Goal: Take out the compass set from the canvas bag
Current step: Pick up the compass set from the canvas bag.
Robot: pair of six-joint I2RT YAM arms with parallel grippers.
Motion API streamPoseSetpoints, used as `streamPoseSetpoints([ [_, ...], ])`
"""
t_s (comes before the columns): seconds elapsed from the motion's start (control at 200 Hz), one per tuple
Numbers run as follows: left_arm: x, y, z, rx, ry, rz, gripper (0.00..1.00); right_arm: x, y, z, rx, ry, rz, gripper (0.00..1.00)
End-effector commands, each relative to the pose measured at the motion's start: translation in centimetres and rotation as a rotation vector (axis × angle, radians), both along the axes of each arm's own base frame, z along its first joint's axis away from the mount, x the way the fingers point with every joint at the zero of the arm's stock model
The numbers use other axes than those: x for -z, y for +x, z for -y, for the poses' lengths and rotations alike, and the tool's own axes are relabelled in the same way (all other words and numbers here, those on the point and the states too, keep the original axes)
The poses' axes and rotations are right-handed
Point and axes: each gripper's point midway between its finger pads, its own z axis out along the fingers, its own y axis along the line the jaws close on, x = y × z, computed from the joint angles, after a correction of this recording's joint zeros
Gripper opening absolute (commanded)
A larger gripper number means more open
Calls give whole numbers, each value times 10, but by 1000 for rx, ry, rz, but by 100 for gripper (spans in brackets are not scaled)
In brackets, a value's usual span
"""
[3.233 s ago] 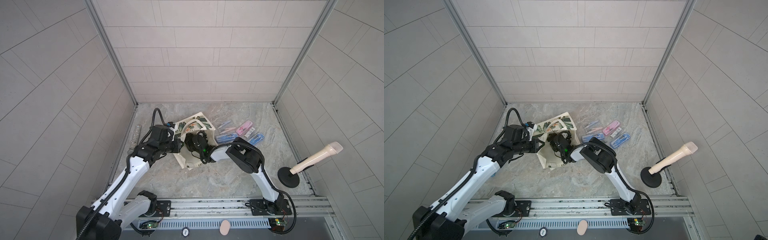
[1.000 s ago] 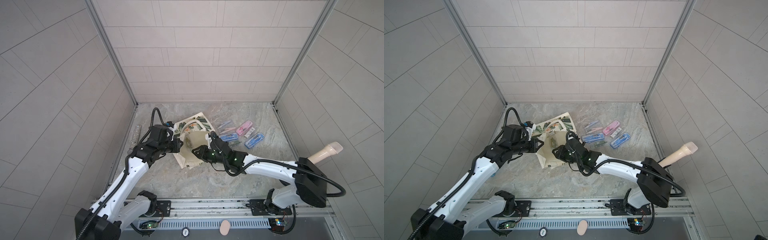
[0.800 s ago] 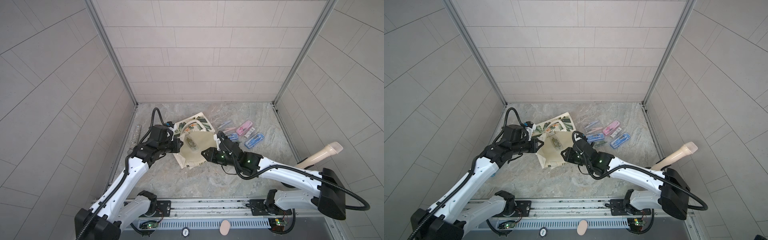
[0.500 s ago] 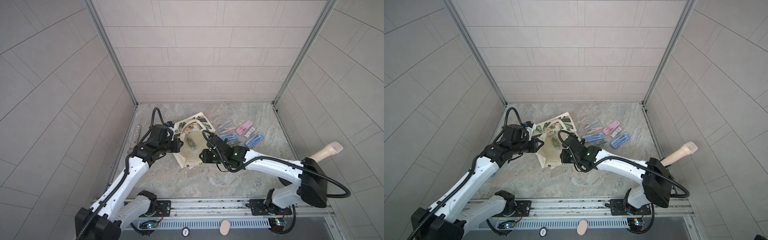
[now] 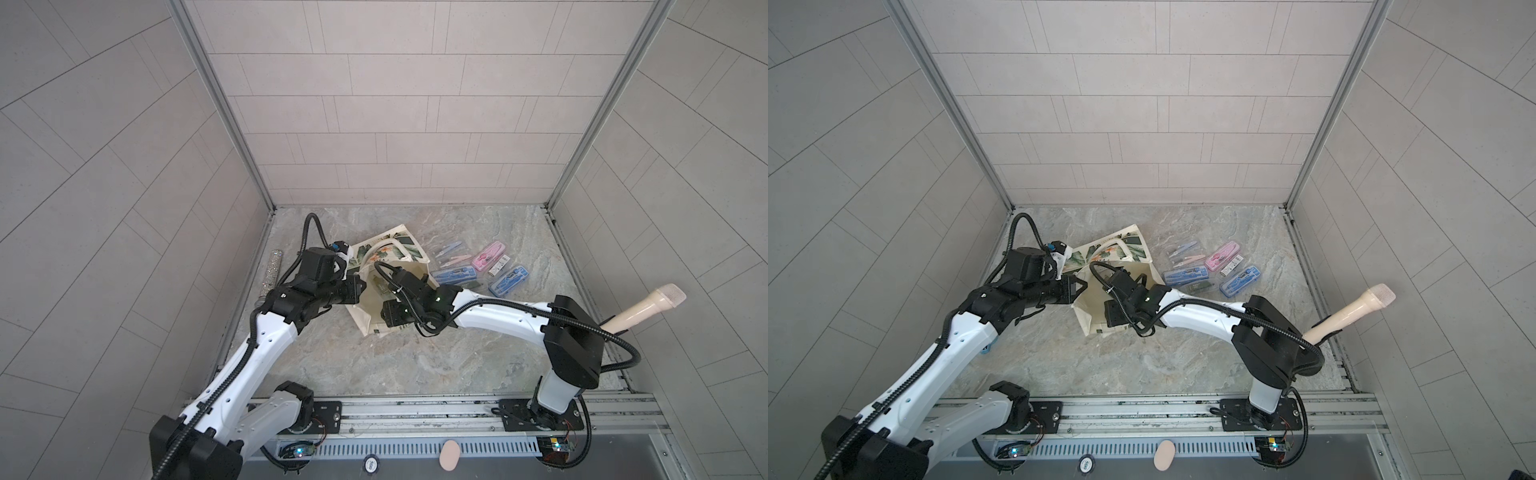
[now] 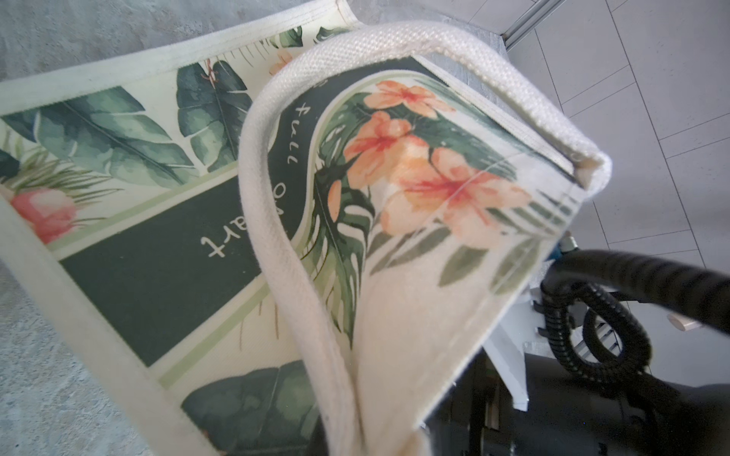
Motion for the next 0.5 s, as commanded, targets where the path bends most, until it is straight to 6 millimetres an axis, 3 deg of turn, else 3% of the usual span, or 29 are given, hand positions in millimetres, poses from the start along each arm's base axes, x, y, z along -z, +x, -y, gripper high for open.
streamPoseSetpoints([
  [0.0,-23,7,3,19,-9,66,0,3,10,2,-130,-143,107,58],
  [0.175,-27,8,5,31,-11,71,0,8,29,1,-234,-256,236,74],
  [0.35,-28,7,4,36,-6,75,0,13,50,2,-203,-305,322,86],
  [0.39,-28,7,4,39,-3,74,0,16,53,2,-183,-300,334,99],
  [0.495,-27,6,4,45,0,71,0,29,60,4,-132,-301,345,100],
])
